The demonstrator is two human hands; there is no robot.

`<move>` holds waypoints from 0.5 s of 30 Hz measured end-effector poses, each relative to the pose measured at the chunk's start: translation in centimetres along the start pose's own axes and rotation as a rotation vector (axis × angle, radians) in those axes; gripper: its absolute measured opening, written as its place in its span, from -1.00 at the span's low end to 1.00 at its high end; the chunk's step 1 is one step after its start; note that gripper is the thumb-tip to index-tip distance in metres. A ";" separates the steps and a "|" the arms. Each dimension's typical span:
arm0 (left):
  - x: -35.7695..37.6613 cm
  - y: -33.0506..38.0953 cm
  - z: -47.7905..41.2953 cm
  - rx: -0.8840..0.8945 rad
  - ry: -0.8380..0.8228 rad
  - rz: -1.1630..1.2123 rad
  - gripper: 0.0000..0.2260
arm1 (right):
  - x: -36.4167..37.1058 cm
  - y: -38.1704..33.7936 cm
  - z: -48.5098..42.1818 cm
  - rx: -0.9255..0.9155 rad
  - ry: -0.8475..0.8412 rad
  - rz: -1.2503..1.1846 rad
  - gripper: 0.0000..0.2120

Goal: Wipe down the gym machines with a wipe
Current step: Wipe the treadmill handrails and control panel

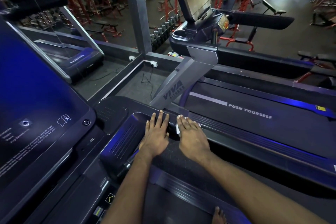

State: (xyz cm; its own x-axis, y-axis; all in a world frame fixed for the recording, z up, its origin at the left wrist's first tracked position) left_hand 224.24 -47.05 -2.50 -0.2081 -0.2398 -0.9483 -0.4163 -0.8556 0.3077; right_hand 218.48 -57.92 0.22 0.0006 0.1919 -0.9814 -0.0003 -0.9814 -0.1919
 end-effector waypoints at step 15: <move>-0.1 0.2 0.1 0.017 0.018 0.002 -0.34 | 0.0 0.9 0.8 0.022 0.000 -0.074 -0.36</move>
State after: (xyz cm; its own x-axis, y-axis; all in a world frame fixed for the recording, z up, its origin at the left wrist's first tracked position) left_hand 224.13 -47.14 -2.36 -0.1930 -0.2498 -0.9489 -0.4307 -0.8473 0.3107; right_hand 217.66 -58.83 0.02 0.0018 0.2643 -0.9644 -0.0219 -0.9642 -0.2643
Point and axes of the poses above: each hand's wrist, its own z-axis away from the middle knuckle, its own x-axis out of the palm, y = z × x, the point moved 9 cm from there along -z, towards the middle knuckle, and after that the axes turned 2 degrees about -x, right-handed, at the moved point
